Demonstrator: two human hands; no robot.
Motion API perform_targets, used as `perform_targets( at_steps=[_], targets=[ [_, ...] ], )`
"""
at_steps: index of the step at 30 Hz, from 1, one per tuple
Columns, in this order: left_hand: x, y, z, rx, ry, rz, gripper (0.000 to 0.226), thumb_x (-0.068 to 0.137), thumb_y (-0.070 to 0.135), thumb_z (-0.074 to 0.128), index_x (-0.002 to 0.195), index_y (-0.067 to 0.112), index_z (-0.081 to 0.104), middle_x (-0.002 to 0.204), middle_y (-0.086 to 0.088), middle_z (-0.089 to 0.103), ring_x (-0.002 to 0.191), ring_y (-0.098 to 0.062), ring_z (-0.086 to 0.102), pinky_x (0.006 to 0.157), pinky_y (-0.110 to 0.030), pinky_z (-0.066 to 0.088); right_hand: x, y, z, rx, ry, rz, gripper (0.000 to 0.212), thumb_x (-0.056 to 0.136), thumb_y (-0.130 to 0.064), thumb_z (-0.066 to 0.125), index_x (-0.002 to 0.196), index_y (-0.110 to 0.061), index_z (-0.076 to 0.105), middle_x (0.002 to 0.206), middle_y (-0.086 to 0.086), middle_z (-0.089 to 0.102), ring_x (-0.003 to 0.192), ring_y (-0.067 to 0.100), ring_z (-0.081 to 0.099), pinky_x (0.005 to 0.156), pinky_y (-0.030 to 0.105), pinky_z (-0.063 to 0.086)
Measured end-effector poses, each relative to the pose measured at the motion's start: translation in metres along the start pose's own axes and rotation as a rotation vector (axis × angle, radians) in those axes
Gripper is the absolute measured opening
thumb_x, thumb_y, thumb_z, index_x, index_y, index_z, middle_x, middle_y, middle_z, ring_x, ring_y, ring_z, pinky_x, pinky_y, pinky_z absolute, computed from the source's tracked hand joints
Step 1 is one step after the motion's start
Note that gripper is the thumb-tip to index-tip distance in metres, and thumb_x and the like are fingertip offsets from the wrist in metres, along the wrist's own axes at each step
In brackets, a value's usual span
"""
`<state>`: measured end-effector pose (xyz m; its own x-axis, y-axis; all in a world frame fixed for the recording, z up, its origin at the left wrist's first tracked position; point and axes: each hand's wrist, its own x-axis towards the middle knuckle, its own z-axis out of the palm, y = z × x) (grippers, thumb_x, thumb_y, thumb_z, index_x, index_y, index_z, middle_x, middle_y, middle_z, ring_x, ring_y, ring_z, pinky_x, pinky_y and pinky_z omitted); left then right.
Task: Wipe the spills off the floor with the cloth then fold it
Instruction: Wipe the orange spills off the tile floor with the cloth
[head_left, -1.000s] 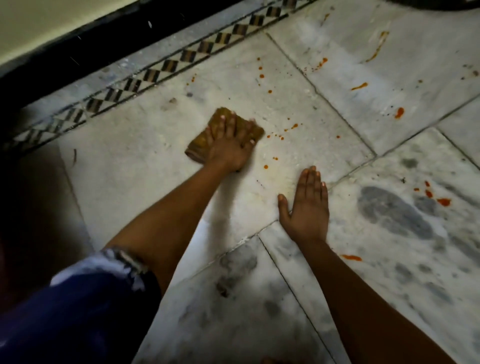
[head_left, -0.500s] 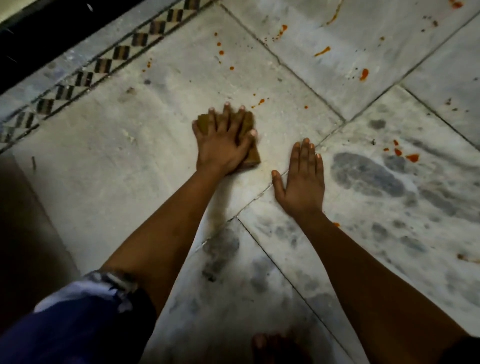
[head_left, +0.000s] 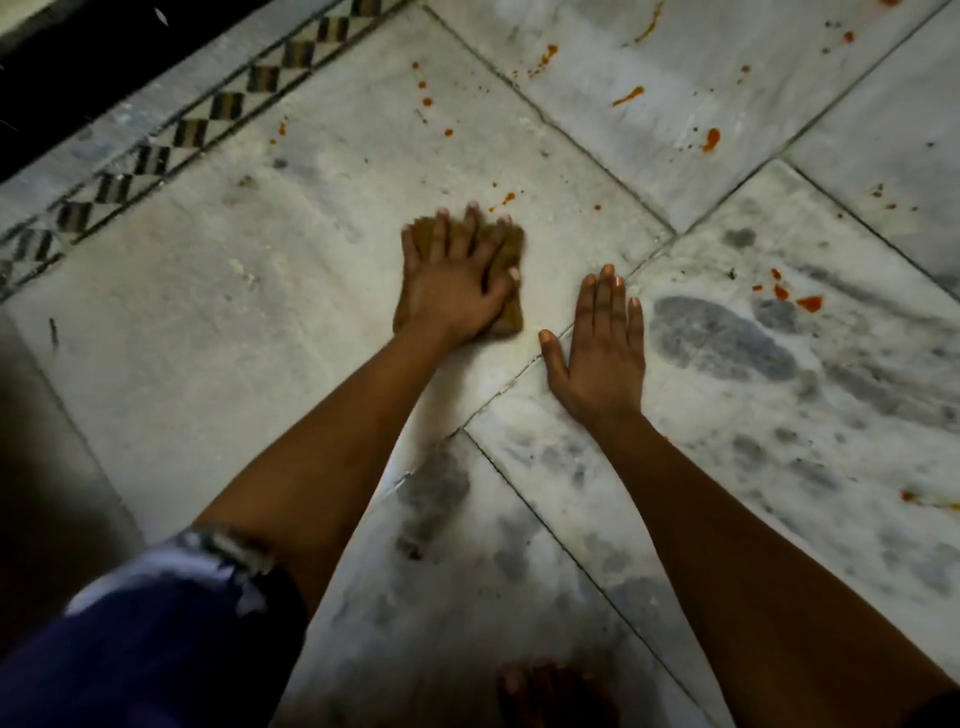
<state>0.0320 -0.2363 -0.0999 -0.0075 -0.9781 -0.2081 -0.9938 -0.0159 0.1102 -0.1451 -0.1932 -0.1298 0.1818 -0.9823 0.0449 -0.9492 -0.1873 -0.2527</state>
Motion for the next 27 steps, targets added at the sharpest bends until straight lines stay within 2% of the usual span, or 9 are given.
perform_targets(
  at_steps=[3, 9, 11, 15, 18, 20, 21, 24, 27],
  targets=[
    [-0.035, -0.011, 0.013, 0.005, 0.070, 0.098, 0.060, 0.090, 0.056, 0.015, 0.148, 0.040, 0.013, 0.160, 0.001, 0.009, 0.146, -0.029, 0.005, 0.111, -0.059, -0.003, 0.007, 0.015, -0.004, -0.036, 0.016, 0.064, 0.076, 0.091, -0.051, 0.018, 0.148, 0.000, 0.014, 0.156, 0.020, 0.010, 0.145, 0.029, 0.008, 0.117, 0.040, 0.001],
    [0.023, -0.031, -0.001, -0.090, 0.075, -0.219, 0.052, 0.098, 0.045, 0.023, 0.149, 0.038, 0.010, 0.160, -0.002, 0.006, 0.146, -0.030, 0.000, 0.111, -0.061, -0.006, 0.010, 0.023, 0.000, -0.019, -0.005, 0.065, 0.075, 0.092, -0.050, 0.021, 0.149, -0.002, 0.014, 0.156, 0.018, 0.012, 0.145, 0.027, 0.010, 0.118, 0.039, 0.005],
    [0.058, -0.020, -0.012, -0.103, 0.065, -0.229, 0.053, 0.098, 0.044, 0.022, 0.149, 0.036, 0.010, 0.160, -0.003, 0.006, 0.146, -0.030, -0.001, 0.110, -0.062, -0.008, 0.011, 0.023, 0.000, -0.021, -0.005, 0.062, 0.074, 0.092, -0.049, 0.024, 0.149, -0.002, 0.016, 0.156, 0.017, 0.014, 0.145, 0.027, 0.012, 0.118, 0.039, 0.007],
    [0.079, 0.019, -0.014, -0.020, 0.041, -0.057, 0.054, 0.097, 0.044, 0.020, 0.150, 0.034, 0.013, 0.160, -0.002, 0.009, 0.146, -0.027, 0.003, 0.112, -0.059, -0.009, 0.011, 0.022, -0.001, -0.018, 0.006, 0.071, 0.074, 0.091, -0.049, 0.026, 0.148, -0.003, 0.018, 0.156, 0.016, 0.015, 0.145, 0.026, 0.013, 0.118, 0.038, 0.007],
    [0.040, 0.019, -0.004, 0.036, 0.072, 0.172, 0.062, 0.088, 0.054, 0.013, 0.148, 0.036, 0.020, 0.158, -0.001, 0.019, 0.145, -0.028, 0.013, 0.111, -0.056, -0.010, 0.012, 0.021, -0.003, -0.011, 0.002, 0.076, 0.074, 0.091, -0.049, 0.027, 0.148, -0.002, 0.020, 0.155, 0.017, 0.018, 0.144, 0.027, 0.016, 0.117, 0.038, 0.008],
    [0.008, -0.001, 0.003, 0.042, 0.074, 0.260, 0.060, 0.088, 0.054, 0.019, 0.146, 0.037, 0.027, 0.156, 0.001, 0.024, 0.144, -0.028, 0.019, 0.111, -0.056, -0.006, 0.011, 0.021, -0.004, -0.012, 0.005, 0.076, 0.073, 0.091, -0.048, 0.027, 0.147, -0.001, 0.021, 0.155, 0.017, 0.019, 0.144, 0.027, 0.017, 0.117, 0.038, 0.007],
    [-0.001, -0.013, 0.004, 0.047, 0.075, 0.228, 0.058, 0.089, 0.052, 0.022, 0.145, 0.038, 0.029, 0.155, 0.002, 0.026, 0.143, -0.028, 0.020, 0.111, -0.058, -0.003, 0.012, 0.021, -0.003, -0.012, 0.001, 0.077, 0.074, 0.091, -0.048, 0.027, 0.147, -0.001, 0.021, 0.155, 0.017, 0.018, 0.144, 0.027, 0.016, 0.117, 0.038, 0.007],
    [0.017, -0.034, -0.004, 0.019, 0.065, -0.046, 0.054, 0.092, 0.049, 0.022, 0.146, 0.041, 0.022, 0.158, 0.001, 0.019, 0.144, -0.029, 0.015, 0.109, -0.063, 0.003, 0.012, 0.021, -0.002, -0.023, -0.003, 0.082, 0.074, 0.091, -0.049, 0.027, 0.148, -0.002, 0.018, 0.156, 0.017, 0.016, 0.144, 0.026, 0.014, 0.117, 0.037, 0.005],
    [0.073, -0.014, -0.020, -0.072, 0.032, -0.189, 0.051, 0.098, 0.047, 0.025, 0.148, 0.041, 0.014, 0.160, 0.001, 0.009, 0.145, -0.031, 0.005, 0.109, -0.066, 0.001, 0.012, 0.021, -0.002, -0.014, -0.001, 0.082, 0.075, 0.091, -0.049, 0.027, 0.148, -0.002, 0.017, 0.156, 0.017, 0.016, 0.144, 0.026, 0.014, 0.117, 0.037, 0.005]
  ],
)
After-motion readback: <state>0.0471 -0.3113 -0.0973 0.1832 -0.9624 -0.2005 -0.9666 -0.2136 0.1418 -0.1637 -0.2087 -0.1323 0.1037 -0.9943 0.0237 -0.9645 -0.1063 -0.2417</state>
